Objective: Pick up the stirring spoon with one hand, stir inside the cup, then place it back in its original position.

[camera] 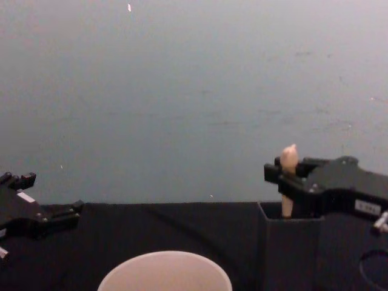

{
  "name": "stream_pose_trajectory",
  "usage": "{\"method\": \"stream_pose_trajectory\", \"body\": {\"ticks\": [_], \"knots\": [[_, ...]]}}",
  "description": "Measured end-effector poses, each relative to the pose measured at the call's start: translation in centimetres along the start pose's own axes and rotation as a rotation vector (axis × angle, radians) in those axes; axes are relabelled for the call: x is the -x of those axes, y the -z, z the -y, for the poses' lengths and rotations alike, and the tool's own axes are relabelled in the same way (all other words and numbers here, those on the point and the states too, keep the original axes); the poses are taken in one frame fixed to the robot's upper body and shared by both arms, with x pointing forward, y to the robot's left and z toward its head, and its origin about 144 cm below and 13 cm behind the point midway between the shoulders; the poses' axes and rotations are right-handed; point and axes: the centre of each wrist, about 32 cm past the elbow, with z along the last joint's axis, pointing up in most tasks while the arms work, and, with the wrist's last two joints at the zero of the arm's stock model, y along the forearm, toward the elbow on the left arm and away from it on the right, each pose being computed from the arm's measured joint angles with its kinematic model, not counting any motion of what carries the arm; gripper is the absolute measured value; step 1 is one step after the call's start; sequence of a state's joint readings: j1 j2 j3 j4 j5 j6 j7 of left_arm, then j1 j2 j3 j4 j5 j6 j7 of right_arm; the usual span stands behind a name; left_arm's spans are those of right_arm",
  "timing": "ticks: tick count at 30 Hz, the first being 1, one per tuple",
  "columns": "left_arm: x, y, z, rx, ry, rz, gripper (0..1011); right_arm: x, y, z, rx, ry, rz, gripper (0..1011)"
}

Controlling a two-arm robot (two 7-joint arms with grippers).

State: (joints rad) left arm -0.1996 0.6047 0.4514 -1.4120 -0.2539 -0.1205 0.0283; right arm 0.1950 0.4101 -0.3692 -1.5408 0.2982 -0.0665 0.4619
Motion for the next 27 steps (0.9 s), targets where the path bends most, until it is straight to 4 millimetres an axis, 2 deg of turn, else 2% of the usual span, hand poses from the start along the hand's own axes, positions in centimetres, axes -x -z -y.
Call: {"method": "stream_pose_trajectory", "body": {"ticks": [27], "knots": [[0.0, 0.0, 0.0, 0.0, 0.0, 0.0, 1001, -1.1, -3.5, 1.0, -0.111, 0.058, -0.079, 175]]}}
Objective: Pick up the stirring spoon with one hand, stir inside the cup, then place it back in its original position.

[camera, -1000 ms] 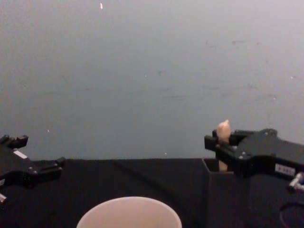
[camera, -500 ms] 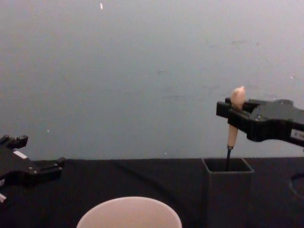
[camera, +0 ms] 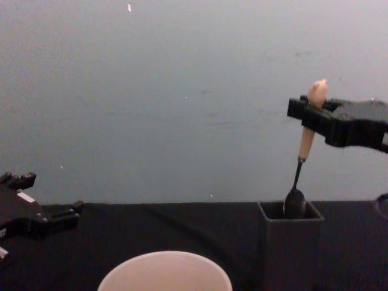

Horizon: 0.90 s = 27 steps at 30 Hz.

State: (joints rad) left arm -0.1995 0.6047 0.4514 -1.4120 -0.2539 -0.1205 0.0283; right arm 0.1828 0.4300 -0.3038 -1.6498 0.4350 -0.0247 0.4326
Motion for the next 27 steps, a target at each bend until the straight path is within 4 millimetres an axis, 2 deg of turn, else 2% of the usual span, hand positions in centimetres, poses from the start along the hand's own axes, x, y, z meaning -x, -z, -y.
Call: {"method": "stream_pose_trajectory", "body": {"ticks": [14, 27], "knots": [[0.0, 0.0, 0.0, 0.0, 0.0, 0.0, 1001, 0.2, -1.6, -0.7, -0.072, -0.01, 0.004, 175], [0.0, 0.0, 0.0, 0.0, 0.0, 0.0, 1001, 2.1, -0.7, -2.5, -0.063, -0.118, -0.023, 174]]}}
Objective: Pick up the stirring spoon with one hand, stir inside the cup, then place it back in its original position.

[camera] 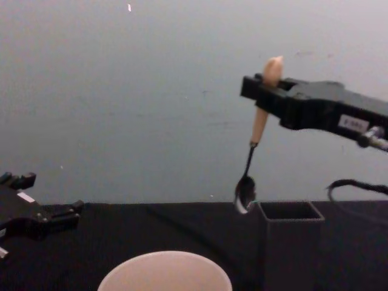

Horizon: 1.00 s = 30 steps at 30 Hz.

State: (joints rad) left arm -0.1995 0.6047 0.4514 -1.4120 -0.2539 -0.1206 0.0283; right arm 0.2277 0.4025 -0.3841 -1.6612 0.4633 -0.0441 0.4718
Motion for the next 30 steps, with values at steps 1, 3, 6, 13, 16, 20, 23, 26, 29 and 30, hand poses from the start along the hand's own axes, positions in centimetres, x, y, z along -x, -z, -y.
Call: {"method": "stream_pose_trajectory", "body": {"ticks": [1, 3, 6, 13, 16, 20, 23, 26, 29, 30], "knots": [[0.0, 0.0, 0.0, 0.0, 0.0, 0.0, 1001, 0.3, 0.2, -0.2, 0.002, -0.013, -0.003, 175], [0.0, 0.0, 0.0, 0.0, 0.0, 0.0, 1001, 0.5, 0.4, -0.5, 0.004, -0.029, -0.006, 175], [0.0, 0.0, 0.0, 0.0, 0.0, 0.0, 1001, 1.0, 0.7, -0.9, 0.007, -0.055, -0.009, 175], [0.0, 0.0, 0.0, 0.0, 0.0, 0.0, 1001, 2.0, 1.6, -1.6, 0.012, -0.113, -0.015, 175], [0.0, 0.0, 0.0, 0.0, 0.0, 0.0, 1001, 2.4, 2.1, -1.9, 0.017, -0.134, -0.017, 175], [0.0, 0.0, 0.0, 0.0, 0.0, 0.0, 1001, 2.7, 2.7, -2.1, 0.027, -0.151, -0.026, 175], [0.0, 0.0, 0.0, 0.0, 0.0, 0.0, 1001, 3.0, 3.3, -2.3, 0.037, -0.163, -0.036, 175], [0.0, 0.0, 0.0, 0.0, 0.0, 0.0, 1001, 3.2, 3.7, -2.3, 0.04, -0.167, -0.041, 175], [0.0, 0.0, 0.0, 0.0, 0.0, 0.0, 1001, 3.4, 4.2, -2.4, 0.044, -0.169, -0.048, 175], [0.0, 0.0, 0.0, 0.0, 0.0, 0.0, 1001, 3.4, 4.3, -2.5, 0.045, -0.17, -0.05, 175]]}}
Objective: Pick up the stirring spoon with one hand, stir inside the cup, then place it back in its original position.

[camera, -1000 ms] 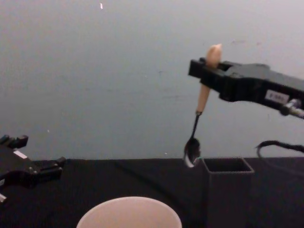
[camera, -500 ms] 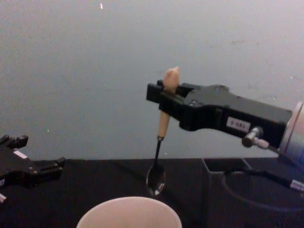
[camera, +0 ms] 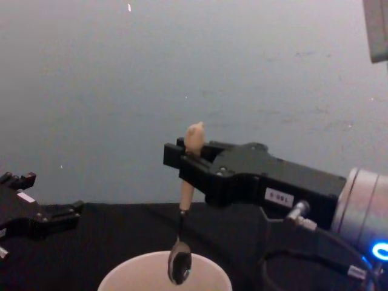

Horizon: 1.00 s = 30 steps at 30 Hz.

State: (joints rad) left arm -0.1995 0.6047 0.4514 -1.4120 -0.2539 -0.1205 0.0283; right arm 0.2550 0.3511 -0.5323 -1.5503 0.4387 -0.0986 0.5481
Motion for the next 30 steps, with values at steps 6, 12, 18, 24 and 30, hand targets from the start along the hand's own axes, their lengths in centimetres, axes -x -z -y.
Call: {"method": "stream_pose_trajectory", "body": {"ticks": [6, 12, 18, 24, 30], "knots": [[0.0, 0.0, 0.0, 0.0, 0.0, 0.0, 1001, 0.2, 0.7, -0.2, 0.004, -0.001, -0.014, 175], [0.0, 0.0, 0.0, 0.0, 0.0, 0.0, 1001, 0.4, 1.7, -0.2, 0.02, -0.002, -0.031, 175], [0.0, 0.0, 0.0, 0.0, 0.0, 0.0, 1001, 0.5, 2.4, -0.1, 0.04, -0.002, -0.03, 175], [0.0, 0.0, 0.0, 0.0, 0.0, 0.0, 1001, 0.6, 2.8, -0.1, 0.052, -0.002, -0.024, 175], [0.0, 0.0, 0.0, 0.0, 0.0, 0.0, 1001, 0.7, 3.0, 0.0, 0.061, -0.003, -0.017, 174]]}}
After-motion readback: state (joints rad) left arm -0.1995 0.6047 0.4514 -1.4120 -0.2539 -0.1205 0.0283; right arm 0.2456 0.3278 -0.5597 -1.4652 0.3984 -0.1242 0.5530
